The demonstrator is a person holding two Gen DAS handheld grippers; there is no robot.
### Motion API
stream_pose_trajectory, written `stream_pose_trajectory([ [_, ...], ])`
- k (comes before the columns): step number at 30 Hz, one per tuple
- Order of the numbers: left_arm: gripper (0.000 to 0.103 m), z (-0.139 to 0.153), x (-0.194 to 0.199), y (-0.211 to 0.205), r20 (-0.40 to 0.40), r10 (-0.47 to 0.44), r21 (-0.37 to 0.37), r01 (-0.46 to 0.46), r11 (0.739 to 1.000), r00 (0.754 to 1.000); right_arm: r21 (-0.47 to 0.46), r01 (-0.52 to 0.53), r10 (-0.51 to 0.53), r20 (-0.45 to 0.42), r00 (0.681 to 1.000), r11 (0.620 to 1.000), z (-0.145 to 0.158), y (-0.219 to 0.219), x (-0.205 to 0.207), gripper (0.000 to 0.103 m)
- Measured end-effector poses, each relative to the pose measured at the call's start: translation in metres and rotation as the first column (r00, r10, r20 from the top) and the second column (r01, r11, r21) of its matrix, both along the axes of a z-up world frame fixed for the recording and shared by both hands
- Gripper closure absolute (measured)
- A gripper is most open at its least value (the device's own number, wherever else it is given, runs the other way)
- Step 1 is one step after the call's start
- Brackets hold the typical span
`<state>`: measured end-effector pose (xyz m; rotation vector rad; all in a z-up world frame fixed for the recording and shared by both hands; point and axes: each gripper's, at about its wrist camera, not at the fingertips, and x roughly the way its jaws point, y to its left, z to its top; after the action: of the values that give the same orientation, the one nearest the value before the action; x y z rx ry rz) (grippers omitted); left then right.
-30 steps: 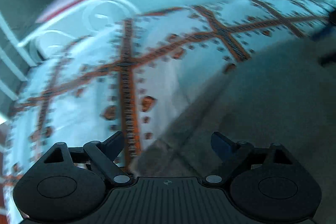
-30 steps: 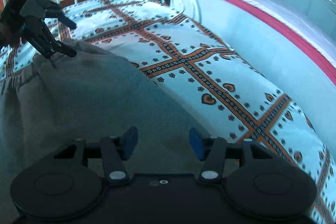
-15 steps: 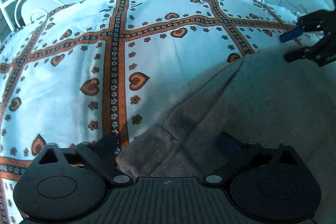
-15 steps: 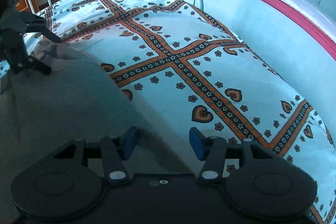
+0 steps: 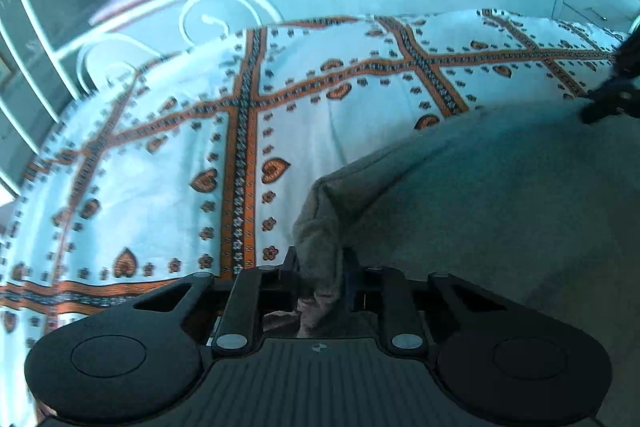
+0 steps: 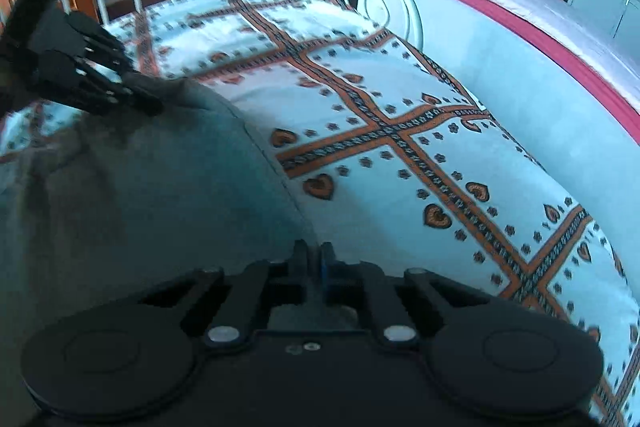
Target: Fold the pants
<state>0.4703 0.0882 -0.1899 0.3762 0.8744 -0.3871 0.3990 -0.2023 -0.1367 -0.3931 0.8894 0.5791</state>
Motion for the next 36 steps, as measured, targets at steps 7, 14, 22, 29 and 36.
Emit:
stream_pose_trajectory([
  [7, 0.084, 0.042, -0.048, 0.010, 0.056, -0.011, -0.020, 0.012, 1.000, 0.998, 0.004, 0.009, -0.010, 0.032, 0.999, 1.000, 0.033, 0.005, -0.067, 0.103],
  [14, 0.084, 0.065, -0.131, 0.028, 0.089, -0.057, 0.003, 0.056, 0.998, 0.994, 0.004, -0.018, 0.018, 0.066, 0.998, 1.000, 0.057, 0.020, -0.154, 0.103],
  [22, 0.084, 0.040, -0.213, 0.049, 0.063, -0.113, 0.139, 0.103, 0.985, 0.992, 0.049, -0.015, 0.015, 0.004, 1.000, 0.999, 0.029, 0.037, -0.242, 0.103],
  [29, 0.067, 0.023, -0.231, 0.077, -0.051, 0.131, 0.094, -0.126, 0.988, 0.990, 0.044, -0.017, 0.021, -0.081, 0.996, 0.999, -0.009, 0.059, -0.275, 0.103],
  [36, 0.034, 0.023, -0.239, 0.152, -0.291, 0.451, -0.209, -0.516, 0.831, 0.844, 0.075, 0.057, -0.049, -0.101, 0.994, 0.996, -0.025, 0.056, -0.281, 0.103],
])
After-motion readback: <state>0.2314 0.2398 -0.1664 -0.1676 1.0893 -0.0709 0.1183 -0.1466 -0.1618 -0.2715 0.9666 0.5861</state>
